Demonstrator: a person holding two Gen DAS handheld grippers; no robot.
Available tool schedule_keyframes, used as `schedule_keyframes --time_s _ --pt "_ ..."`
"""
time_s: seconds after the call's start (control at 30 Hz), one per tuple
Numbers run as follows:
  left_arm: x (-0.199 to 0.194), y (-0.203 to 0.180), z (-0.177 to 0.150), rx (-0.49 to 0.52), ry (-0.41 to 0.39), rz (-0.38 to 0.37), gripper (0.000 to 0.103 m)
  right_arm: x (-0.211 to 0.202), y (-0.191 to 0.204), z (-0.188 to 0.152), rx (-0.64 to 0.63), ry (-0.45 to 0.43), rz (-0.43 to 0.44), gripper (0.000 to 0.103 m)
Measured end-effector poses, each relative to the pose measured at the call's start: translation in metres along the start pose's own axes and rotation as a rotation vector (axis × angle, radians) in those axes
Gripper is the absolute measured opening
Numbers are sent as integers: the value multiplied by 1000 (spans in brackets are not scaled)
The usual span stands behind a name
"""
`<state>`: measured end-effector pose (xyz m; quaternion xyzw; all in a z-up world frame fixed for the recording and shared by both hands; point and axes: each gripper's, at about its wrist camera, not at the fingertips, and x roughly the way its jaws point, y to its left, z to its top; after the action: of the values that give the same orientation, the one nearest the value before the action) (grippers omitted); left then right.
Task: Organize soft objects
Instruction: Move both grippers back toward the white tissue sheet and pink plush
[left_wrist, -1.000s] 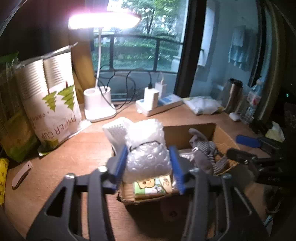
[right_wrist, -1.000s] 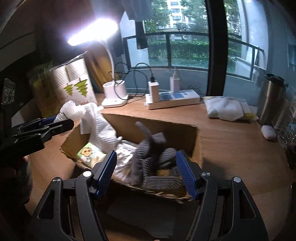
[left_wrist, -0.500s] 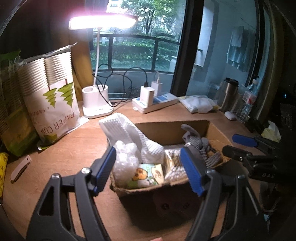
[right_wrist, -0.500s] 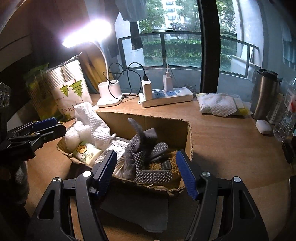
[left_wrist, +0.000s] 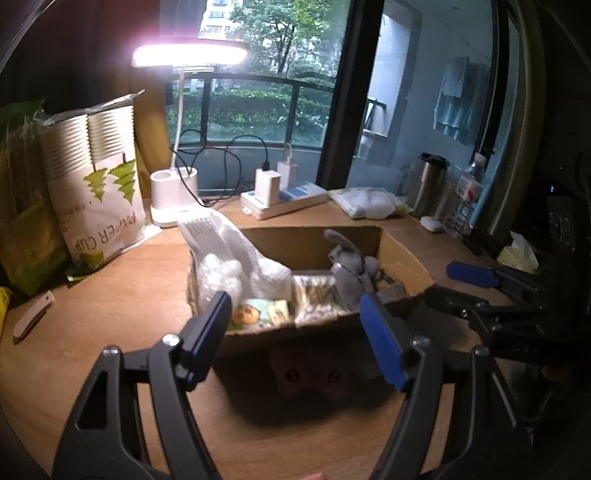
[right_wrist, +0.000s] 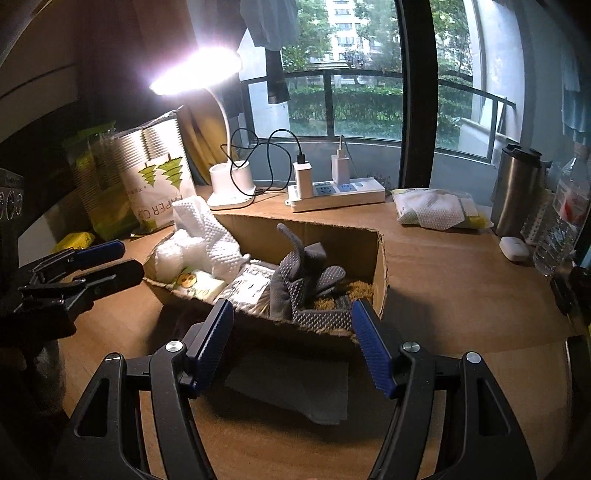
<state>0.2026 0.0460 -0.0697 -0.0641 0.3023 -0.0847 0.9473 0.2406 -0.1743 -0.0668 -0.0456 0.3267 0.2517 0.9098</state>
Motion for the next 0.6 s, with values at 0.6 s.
schedule_keyframes --time_s 0.6 --pt "4 -9 -50 -22 65 -48 74 10 8 -49 19 93 -5 70"
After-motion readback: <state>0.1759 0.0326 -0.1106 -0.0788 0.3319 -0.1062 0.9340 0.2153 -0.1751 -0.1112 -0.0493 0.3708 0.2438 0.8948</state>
